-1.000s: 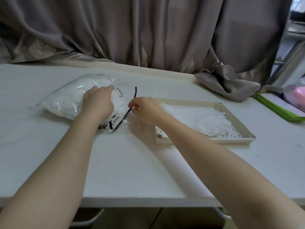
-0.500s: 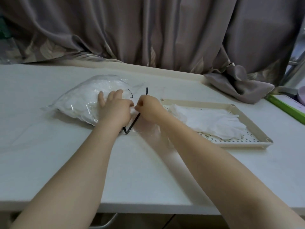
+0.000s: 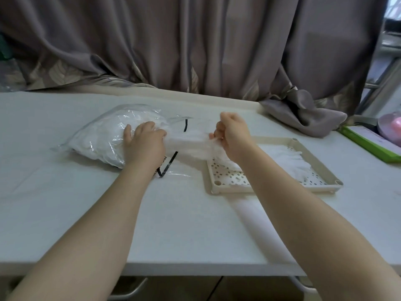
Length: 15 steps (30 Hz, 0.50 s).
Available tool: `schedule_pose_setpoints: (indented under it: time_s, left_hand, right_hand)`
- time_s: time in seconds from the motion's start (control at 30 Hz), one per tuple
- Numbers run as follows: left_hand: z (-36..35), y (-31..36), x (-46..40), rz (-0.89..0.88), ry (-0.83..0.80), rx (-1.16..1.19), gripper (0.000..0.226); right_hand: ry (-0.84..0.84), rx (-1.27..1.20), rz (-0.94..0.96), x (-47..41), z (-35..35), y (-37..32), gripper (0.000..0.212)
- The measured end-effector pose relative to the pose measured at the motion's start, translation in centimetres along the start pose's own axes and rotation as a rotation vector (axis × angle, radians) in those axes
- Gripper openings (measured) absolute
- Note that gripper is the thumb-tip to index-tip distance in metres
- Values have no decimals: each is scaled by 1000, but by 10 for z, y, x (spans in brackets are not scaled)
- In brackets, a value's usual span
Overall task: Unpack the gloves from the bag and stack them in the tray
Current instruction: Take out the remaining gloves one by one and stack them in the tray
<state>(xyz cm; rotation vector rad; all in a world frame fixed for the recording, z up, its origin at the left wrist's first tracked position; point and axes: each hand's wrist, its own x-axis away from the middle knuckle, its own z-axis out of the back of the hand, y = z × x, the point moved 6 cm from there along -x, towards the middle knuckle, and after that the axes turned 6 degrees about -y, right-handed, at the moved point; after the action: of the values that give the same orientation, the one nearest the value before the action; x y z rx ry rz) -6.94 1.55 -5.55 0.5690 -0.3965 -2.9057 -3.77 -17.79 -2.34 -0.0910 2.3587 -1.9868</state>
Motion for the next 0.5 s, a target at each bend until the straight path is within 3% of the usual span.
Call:
schedule_pose_setpoints:
  time_s: [0.07,0.17,0.23,0.33,0.4,0.5]
  left_hand:
    - [-3,-1,-1,-1,-23,-37,38]
    - [-5,0,-1,1,-43,-62,38]
    - [-6,0,0,-2,-58,-77,38]
    - [-6,1,1,-1,-88,-86,37]
    - [2,7,2,5,-60,5,31]
    - [28,28,8,-145,152,298,30]
  right_hand:
    - [-71,421,7,6,-2,4,14]
    - [-183,1077,126,11,-6,0,40]
    - [-244,1362,122,16,-7,-1,42]
    - [-226,1425,23,21,5,-1,21]
    - [-204,1357,43,23,13,-3,33]
    - [-241,902,107,27,22,-12,17]
